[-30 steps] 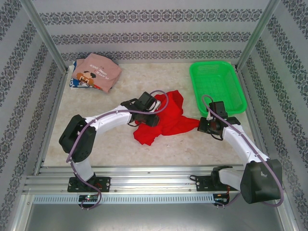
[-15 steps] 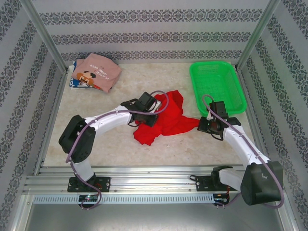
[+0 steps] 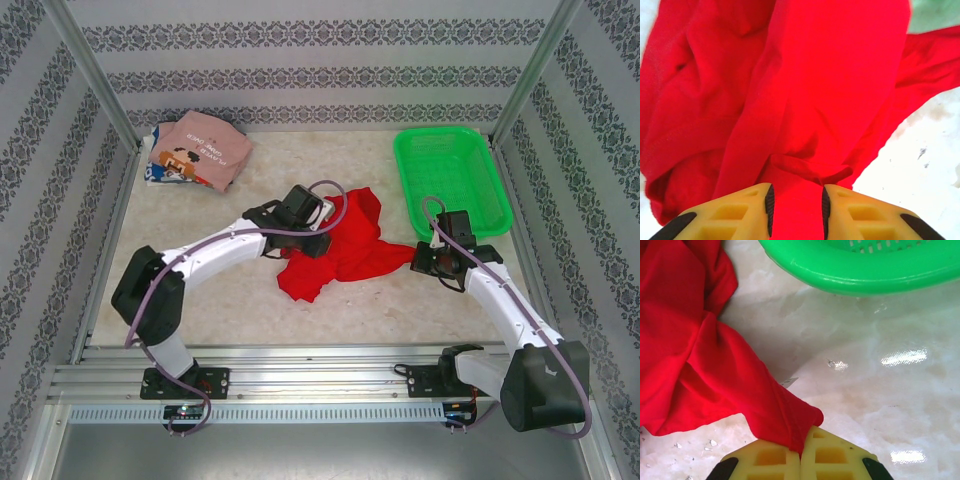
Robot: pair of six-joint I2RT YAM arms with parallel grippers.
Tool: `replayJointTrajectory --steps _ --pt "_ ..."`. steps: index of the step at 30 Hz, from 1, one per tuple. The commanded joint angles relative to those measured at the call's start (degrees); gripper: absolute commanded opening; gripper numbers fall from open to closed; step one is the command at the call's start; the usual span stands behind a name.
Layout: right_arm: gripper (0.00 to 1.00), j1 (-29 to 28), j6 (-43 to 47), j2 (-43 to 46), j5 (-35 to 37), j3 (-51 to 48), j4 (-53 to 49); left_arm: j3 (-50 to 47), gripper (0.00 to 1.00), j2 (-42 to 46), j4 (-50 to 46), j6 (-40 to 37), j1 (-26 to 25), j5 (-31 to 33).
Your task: Fold and stack the t-shirts
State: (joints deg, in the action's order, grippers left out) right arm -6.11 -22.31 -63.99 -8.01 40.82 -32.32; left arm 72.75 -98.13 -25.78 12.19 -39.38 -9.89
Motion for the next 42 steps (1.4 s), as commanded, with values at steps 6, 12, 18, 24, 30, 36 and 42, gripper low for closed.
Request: replayJointTrajectory --steps 6,12,18,24,30,36,42 --pt "0.00 0.45 -0.16 1.08 -0.51 -0.12 0.98 -0.02 0.39 -3.15 1.94 -0.28 -0.27 2.01" --pt "0.00 0.42 -0.01 1.23 -0.93 -0.48 1.20 0.99 0.43 -6.25 1.95 -0.91 -0.26 2.14" --pt "0.00 0.41 -0.10 1.50 -1.11 -0.66 1.47 0.73 0.49 -6.55 2.18 -1.20 -0.26 4.22" --pt "0.00 0.42 0.06 1.34 -1.27 -0.74 1.64 0.47 0.56 -5.88 2.93 -1.20 -0.26 5.06" --pt "0.00 0.31 0.04 1.14 -1.57 -1.09 2.15 1.24 0.54 -7.03 2.71 -1.12 -0.26 4.26" --pt "0.00 0.31 -0.03 1.32 -1.13 -1.17 2.09 -0.08 0.35 -6.19 2.97 -0.50 -0.44 0.16" --pt "0.00 0.42 -0.01 1.23 -0.74 -0.96 1.98 -1.48 0.14 -3.06 3.19 0.16 -0.44 0.66"
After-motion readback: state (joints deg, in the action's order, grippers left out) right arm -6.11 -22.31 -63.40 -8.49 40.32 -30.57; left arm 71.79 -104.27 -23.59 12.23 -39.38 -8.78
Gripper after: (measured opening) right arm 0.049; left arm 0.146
